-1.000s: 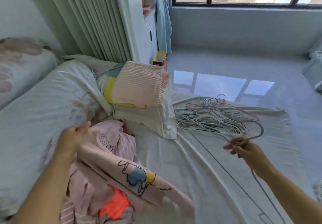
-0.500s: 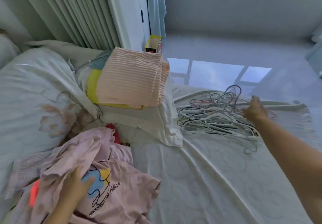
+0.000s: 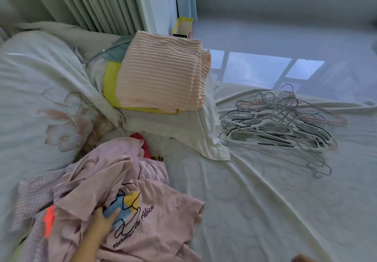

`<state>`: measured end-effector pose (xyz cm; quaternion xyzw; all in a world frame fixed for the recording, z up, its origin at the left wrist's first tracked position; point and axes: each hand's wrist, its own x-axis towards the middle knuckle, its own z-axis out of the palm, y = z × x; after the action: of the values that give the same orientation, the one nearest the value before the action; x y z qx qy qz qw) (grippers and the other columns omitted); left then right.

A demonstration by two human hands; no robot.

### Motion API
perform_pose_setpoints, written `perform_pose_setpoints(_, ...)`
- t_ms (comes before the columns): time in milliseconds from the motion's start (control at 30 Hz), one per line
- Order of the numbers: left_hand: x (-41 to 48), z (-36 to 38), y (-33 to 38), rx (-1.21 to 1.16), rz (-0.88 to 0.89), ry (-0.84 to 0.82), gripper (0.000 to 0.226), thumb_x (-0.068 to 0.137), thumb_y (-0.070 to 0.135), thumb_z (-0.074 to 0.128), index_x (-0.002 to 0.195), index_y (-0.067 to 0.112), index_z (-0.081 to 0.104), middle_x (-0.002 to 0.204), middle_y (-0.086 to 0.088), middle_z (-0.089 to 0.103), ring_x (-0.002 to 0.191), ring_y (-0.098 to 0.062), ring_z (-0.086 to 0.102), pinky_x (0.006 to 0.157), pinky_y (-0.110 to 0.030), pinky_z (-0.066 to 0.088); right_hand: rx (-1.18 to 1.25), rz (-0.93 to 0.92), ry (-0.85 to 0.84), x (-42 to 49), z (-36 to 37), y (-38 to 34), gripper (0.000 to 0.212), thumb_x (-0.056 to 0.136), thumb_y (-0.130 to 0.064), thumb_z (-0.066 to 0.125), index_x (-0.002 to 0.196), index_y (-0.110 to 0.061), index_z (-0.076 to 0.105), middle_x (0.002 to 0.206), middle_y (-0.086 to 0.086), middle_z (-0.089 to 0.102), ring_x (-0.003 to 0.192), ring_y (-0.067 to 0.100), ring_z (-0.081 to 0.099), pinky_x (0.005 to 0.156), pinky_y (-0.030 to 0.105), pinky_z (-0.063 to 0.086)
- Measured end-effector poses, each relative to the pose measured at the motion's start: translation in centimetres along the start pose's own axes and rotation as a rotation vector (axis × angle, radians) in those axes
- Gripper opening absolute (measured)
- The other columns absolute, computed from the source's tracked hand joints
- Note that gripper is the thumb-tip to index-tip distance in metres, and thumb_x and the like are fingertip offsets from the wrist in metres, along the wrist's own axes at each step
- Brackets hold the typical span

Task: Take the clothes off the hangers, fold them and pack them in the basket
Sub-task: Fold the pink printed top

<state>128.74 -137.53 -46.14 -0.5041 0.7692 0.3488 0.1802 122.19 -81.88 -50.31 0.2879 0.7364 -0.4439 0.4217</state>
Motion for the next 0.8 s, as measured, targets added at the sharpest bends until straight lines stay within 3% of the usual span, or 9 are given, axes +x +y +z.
perform_pose_setpoints(67, -0.1, -0.4, 0.4, -0.046, 0.034, 0.009, 0.056, 0.083, 0.017, 0.069, 0.122, -0.014, 0.044, 0.123, -0.026, 0.053, 0.111, -0.042, 0.052, 0.085, -0.043, 0.047, -0.096, 0.011, 0.009, -2.1, 0.6, 0.7, 0.05, 0.09, 0.012, 0.043, 0.043, 0.004, 0.054, 0.039, 0.015, 0.05, 0.025, 0.015, 0.048, 0.029, 0.017, 0.034)
perform_pose_setpoints(133, 0.3, -0.7, -0.1, -0.01, 0.061, 0.05, 0.051, 0.082, 0.009, 0.068, 0.12, -0.016, 0.045, 0.119, -0.028, 0.054, 0.111, -0.043, 0.051, 0.076, -0.036, 0.042, -0.007, 0.069, 0.013, -5.0, 1.5, 0.0, 0.051, 0.092, 0.015, 0.035, 0.046, 0.006, 0.056, 0.046, 0.021, 0.051, 0.024, 0.019, 0.046, 0.026, 0.019, 0.032)
perform_pose_setpoints(233, 0.0, -0.8, -0.5, 0.069, 0.084, 0.111, 0.032, 0.084, 0.008, 0.066, 0.108, -0.01, 0.056, 0.104, -0.027, 0.062, 0.094, -0.04, 0.058, 0.074, -0.038, 0.04, -0.15, -0.032, 0.207, -7.3, 2.3, -2.6, 0.016, 0.092, 0.011, 0.044, 0.092, 0.001, 0.057, 0.073, 0.02, 0.057, 0.048, 0.025, 0.053, 0.044, 0.027, 0.038)
perform_pose_setpoints(333, -0.5, -1.3, -0.3, -0.112, 0.047, 0.172, 0.01, 0.088, 0.005, 0.06, 0.09, -0.004, 0.058, 0.076, -0.022, 0.062, 0.061, -0.03, 0.054, 0.064, -0.041, 0.046, -0.127, -0.126, 0.151, -7.5, 4.3, -5.3, 0.012, 0.091, 0.0, 0.052, 0.102, -0.004, 0.055, 0.078, 0.012, 0.06, 0.063, 0.02, 0.052, 0.055, 0.026, 0.036)
perform_pose_setpoints(400, -1.8, -1.8, 0.5, -0.193, 0.152, 0.185, 0.008, 0.087, 0.005, 0.061, 0.085, -0.001, 0.056, 0.078, -0.023, 0.062, 0.068, -0.034, 0.056, 0.069, -0.043, 0.047, -0.219, -0.184, 0.104, -8.1, 5.4, -6.4, 0.01, 0.091, -0.008, 0.055, 0.099, -0.014, 0.057, 0.082, 0.003, 0.064, 0.069, 0.014, 0.058, 0.06, 0.021, 0.041)
perform_pose_setpoints(467, -4.3, -2.3, 2.3, -0.258, 0.31, 0.154, 0.009, 0.086, 0.004, 0.062, 0.081, 0.001, 0.056, 0.081, -0.019, 0.061, 0.08, -0.034, 0.056, 0.071, -0.036, 0.043, -0.201, -0.206, 0.015, -9.3, 6.4, -7.0, 0.009, 0.092, -0.009, 0.053, 0.094, -0.017, 0.057, 0.081, -0.001, 0.065, 0.069, 0.011, 0.059, 0.059, 0.017, 0.041)
perform_pose_setpoints(567, -10.0, -2.2, 5.7, -0.33, 0.486, -0.033, 0.013, 0.085, 0.0, 0.061, 0.075, 0.006, 0.055, 0.075, -0.011, 0.058, 0.076, -0.025, 0.052, 0.065, -0.021, 0.04, -0.052, -0.221, -0.081, -11.9, 7.3, -8.2, 0.013, 0.095, -0.008, 0.049, 0.09, -0.012, 0.059, 0.079, 0.002, 0.065, 0.063, 0.01, 0.059, 0.054, 0.016, 0.041)
perform_pose_setpoints(667, -16.7, -1.7, 9.1, -0.527, 0.543, -0.228, 0.013, 0.085, -0.004, 0.059, 0.075, 0.003, 0.055, 0.069, -0.006, 0.058, 0.07, -0.016, 0.055, 0.061, -0.017, 0.045, 0.08, -0.207, -0.122, -13.8, 7.7, -8.6, 0.016, 0.097, -0.013, 0.048, 0.094, -0.006, 0.062, 0.084, 0.006, 0.067, 0.069, 0.014, 0.062, 0.06, 0.021, 0.045)
perform_pose_setpoints(800, -26.3, -0.2, 12.4, -0.697, 0.625, -0.635, 0.015, 0.064, 0.025, 0.076, 0.069, 0.018, 0.064, 0.068, -0.002, 0.058, 0.068, -0.013, 0.053, 0.064, -0.021, 0.045, 0.255, -0.232, -0.153, -16.4, 7.2, -9.7, 0.022, 0.096, -0.026, 0.049, 0.106, -0.009, 0.058, 0.112, 0.008, 0.06, 0.093, 0.022, 0.06, 0.072, 0.029, 0.049)
